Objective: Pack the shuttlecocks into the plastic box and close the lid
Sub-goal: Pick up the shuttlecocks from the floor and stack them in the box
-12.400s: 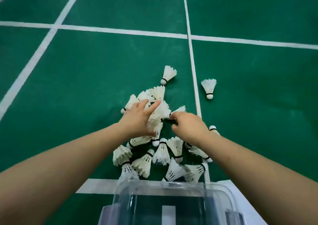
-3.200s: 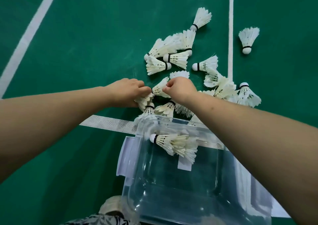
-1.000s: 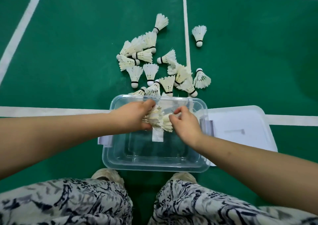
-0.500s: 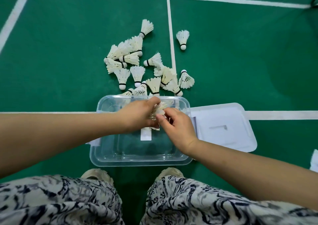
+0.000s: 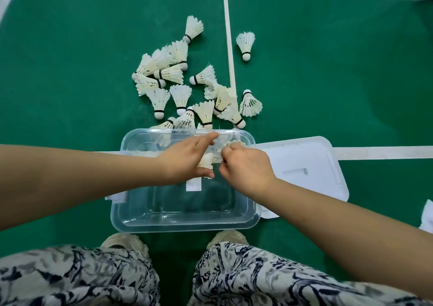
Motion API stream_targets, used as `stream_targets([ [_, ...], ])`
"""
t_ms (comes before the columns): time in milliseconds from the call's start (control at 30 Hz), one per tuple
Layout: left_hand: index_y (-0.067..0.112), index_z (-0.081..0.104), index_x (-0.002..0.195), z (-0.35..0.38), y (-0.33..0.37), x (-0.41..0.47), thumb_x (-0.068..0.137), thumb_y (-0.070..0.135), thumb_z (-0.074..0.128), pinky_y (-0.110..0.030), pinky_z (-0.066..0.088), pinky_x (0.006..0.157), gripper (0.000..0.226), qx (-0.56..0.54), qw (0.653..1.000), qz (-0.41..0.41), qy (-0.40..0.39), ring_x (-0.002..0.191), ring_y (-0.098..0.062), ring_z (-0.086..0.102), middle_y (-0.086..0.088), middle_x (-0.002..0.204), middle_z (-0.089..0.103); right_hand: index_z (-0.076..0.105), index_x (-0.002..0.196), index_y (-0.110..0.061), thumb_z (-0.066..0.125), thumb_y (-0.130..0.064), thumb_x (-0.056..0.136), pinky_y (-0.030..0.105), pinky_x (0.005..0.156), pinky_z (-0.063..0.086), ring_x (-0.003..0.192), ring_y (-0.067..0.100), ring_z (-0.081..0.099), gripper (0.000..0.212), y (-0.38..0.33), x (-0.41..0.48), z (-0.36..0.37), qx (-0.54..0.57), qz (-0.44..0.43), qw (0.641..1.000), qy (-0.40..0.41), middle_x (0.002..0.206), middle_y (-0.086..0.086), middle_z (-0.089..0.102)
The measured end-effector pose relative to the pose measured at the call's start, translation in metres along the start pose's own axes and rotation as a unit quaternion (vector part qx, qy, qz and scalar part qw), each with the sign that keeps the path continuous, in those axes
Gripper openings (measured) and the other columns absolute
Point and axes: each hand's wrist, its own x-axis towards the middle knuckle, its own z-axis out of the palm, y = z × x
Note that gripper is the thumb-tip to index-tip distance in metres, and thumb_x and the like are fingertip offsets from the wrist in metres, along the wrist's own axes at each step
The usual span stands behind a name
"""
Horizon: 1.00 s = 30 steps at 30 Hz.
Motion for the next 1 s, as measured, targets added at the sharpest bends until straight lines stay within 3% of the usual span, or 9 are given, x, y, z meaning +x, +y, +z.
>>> stream_targets([
  [100, 0.012, 0.019, 0.142, 0.003, -0.007, 0.003, 0.079, 0.046, 0.063, -0.029, 0.025, 0.106, 0.084, 0.024, 0.999, -0.001, -0.033, 0.133, -0.024, 0.032, -0.01, 0.147, 0.032, 0.05, 0.122, -0.007, 0.041, -0.02, 0.095, 0.029, 0.054, 0.028, 0.104, 0.031, 0.058, 0.031, -0.005, 0.006, 0.005, -0.043, -0.02, 0.998, -0.036, 0.12, 0.01, 0.057],
  [267, 0.011, 0.023, 0.139, 0.009, -0.02, 0.003, 0.078, 0.049, 0.063, -0.031, 0.03, 0.102, 0.082, 0.039, 0.997, -0.023, -0.064, 0.129, -0.026, 0.038, -0.011, 0.145, 0.035, 0.051, 0.118, -0.004, 0.044, -0.006, 0.091, 0.032, 0.065, 0.035, 0.103, 0.03, 0.06, 0.029, -0.008, 0.015, 0.016, -0.036, -0.018, 0.996, -0.078, 0.119, 0.013, 0.057],
  [467, 0.009, 0.023, 0.139, 0.01, -0.027, -0.006, 0.079, 0.04, 0.065, -0.032, 0.031, 0.103, 0.08, 0.014, 0.999, -0.031, -0.034, 0.126, -0.026, 0.041, -0.012, 0.142, 0.035, 0.052, 0.11, -0.003, 0.041, 0.003, 0.086, 0.032, 0.066, 0.038, 0.095, 0.033, 0.061, 0.027, -0.014, 0.023, 0.023, 0.112, 0.077, 0.986, -0.101, 0.112, 0.016, 0.059],
  [600, 0.01, 0.025, 0.134, 0.01, -0.026, -0.007, 0.08, 0.038, 0.066, -0.031, 0.038, 0.09, 0.074, -0.004, 0.998, -0.041, -0.055, 0.11, -0.026, 0.05, -0.013, 0.129, 0.047, 0.054, 0.109, -0.004, 0.041, -0.002, 0.091, 0.028, 0.067, 0.038, 0.085, 0.03, 0.056, 0.023, -0.013, 0.028, 0.03, 0.199, 0.143, 0.964, -0.106, 0.11, 0.016, 0.06],
  [833, 0.012, 0.024, 0.129, 0.014, -0.037, -0.015, 0.079, 0.038, 0.066, -0.04, 0.042, 0.097, 0.07, -0.007, 0.989, -0.044, -0.144, 0.112, -0.03, 0.052, -0.015, 0.132, 0.049, 0.052, 0.121, 0.003, 0.043, 0.0, 0.092, 0.033, 0.085, 0.049, 0.109, 0.034, 0.06, 0.03, -0.008, 0.041, 0.045, 0.232, 0.206, 0.928, -0.206, 0.122, 0.02, 0.059],
  [1000, 0.01, 0.024, 0.133, 0.011, -0.038, -0.019, 0.08, 0.039, 0.066, -0.036, 0.038, 0.102, 0.074, -0.01, 0.989, -0.037, -0.144, 0.121, -0.027, 0.047, -0.014, 0.137, 0.045, 0.051, 0.121, 0.002, 0.043, -0.005, 0.093, 0.027, 0.079, 0.044, 0.113, 0.033, 0.056, 0.03, -0.012, 0.037, 0.039, 0.245, 0.232, 0.921, -0.192, 0.125, 0.019, 0.057],
])
